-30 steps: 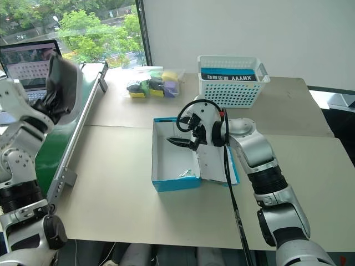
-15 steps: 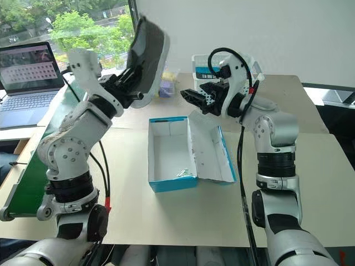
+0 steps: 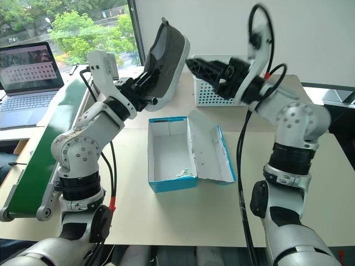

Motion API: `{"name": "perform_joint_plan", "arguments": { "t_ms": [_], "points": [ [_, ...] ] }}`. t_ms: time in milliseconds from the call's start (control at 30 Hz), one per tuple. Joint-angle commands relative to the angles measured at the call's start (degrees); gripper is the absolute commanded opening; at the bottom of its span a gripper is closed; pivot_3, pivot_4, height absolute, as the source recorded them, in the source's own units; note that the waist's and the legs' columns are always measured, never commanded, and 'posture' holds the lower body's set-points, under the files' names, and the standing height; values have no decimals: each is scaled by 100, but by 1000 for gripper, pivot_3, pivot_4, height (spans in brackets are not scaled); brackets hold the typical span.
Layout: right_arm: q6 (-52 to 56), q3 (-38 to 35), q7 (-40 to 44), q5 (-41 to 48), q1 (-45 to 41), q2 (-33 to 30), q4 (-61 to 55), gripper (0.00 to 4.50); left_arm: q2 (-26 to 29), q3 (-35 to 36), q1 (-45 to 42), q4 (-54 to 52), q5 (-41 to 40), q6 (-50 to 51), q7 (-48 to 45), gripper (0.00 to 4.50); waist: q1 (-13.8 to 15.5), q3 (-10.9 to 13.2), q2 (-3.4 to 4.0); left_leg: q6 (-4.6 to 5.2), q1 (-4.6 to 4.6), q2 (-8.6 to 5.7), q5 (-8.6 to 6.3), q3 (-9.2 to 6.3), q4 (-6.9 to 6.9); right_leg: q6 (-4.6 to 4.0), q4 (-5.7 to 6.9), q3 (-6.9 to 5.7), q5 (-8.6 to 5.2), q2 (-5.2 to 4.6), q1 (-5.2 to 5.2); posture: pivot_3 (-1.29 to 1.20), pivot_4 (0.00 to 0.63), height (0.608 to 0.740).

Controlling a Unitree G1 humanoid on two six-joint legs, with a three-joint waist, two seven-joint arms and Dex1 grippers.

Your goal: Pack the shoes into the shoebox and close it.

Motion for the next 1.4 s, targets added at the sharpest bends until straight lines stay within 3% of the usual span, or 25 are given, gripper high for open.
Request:
{"name": "perform_joint_plan", "arguments": {
  "t_ms": [33,333,800,1400],
  "points": [
    [351,-178,-308,619,-88,53,-358,4500,-122,-179,-151,-56,65,-265,-145,39,-4,0,0,0,1,0,0,0,1,0,0,1,0,0,0,0,150,740],
    [90,212,-710,505,85,107,-454,4500,-530,-334,-454,-158,19,-182,92,39,-8,0,0,0,-1,0,0,1,1,0,1,1,0,0,-3,0,150,740],
    [14,18,-645,682,133,-646,-188,4500,34,-130,-519,-154,73,-152,14,39,-4,1,1,1,0,-1,0,1,1,1,-5,2,-1,1,-2,0,150,740],
    [-306,267,-753,532,132,-251,-59,4500,-516,-487,-510,-271,72,-195,109,39,1,1,1,1,-1,-1,0,1,1,1,-7,2,-1,1,-1,0,150,740]
  ]
}}
